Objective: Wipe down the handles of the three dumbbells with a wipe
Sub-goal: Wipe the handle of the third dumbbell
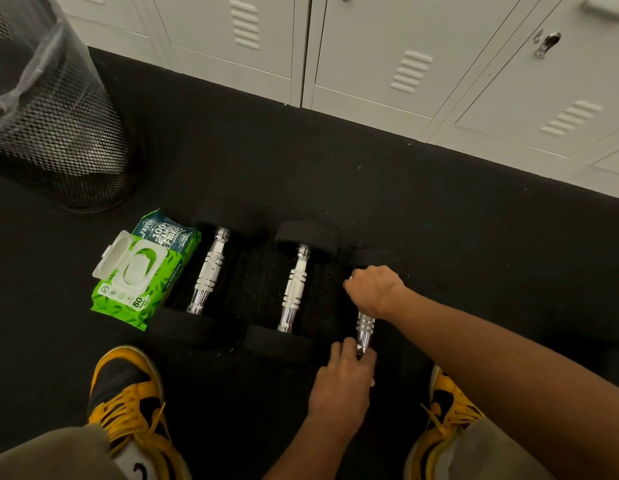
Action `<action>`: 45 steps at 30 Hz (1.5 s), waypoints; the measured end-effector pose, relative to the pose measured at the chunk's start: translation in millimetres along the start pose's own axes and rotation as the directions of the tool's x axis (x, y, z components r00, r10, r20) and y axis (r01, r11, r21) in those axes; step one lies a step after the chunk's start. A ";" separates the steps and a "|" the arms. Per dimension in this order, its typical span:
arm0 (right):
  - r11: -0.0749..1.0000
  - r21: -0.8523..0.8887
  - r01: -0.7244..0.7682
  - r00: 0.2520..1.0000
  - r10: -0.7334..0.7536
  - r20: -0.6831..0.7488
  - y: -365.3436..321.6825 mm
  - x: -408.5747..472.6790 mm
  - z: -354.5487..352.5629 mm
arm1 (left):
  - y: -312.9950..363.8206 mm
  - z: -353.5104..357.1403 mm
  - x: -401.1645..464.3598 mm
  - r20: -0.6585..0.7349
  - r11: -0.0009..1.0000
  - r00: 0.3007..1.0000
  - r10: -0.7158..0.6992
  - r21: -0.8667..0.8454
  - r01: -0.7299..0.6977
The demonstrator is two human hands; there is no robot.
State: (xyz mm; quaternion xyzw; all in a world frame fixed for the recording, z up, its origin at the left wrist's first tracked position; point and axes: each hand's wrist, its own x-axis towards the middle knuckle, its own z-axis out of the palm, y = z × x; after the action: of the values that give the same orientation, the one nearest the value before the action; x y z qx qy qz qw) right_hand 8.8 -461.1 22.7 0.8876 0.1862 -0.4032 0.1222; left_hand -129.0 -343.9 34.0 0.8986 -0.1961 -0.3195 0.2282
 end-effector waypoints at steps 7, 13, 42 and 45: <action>0.999 -0.008 -0.043 0.984 0.044 0.175 -11.9 10.1 12.0 | -1.4 1.4 1.0 0.007 0.999 1.000 -0.028 -0.030 0.028; 0.998 0.034 -0.043 0.972 0.034 0.231 -19.7 11.5 13.6 | -2.4 4.8 1.7 0.007 0.999 0.999 -0.037 -0.033 0.037; 0.843 0.513 0.163 0.985 -0.169 -0.035 -15.4 -23.7 57.3 | -10.5 15.9 1.5 -0.069 1.000 0.997 0.018 -0.010 -0.019; 0.722 0.682 0.117 0.993 -0.065 -0.102 -13.6 -37.2 69.1 | -10.9 15.7 0.7 -0.086 1.000 0.996 0.024 -0.003 -0.024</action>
State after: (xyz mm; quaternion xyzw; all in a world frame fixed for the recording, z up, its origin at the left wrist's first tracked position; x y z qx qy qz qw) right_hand -65.9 -482.9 5.6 0.8733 0.0716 -0.4172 -0.2410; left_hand -136.7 -339.8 17.0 0.9086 -0.1960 -0.2781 0.2421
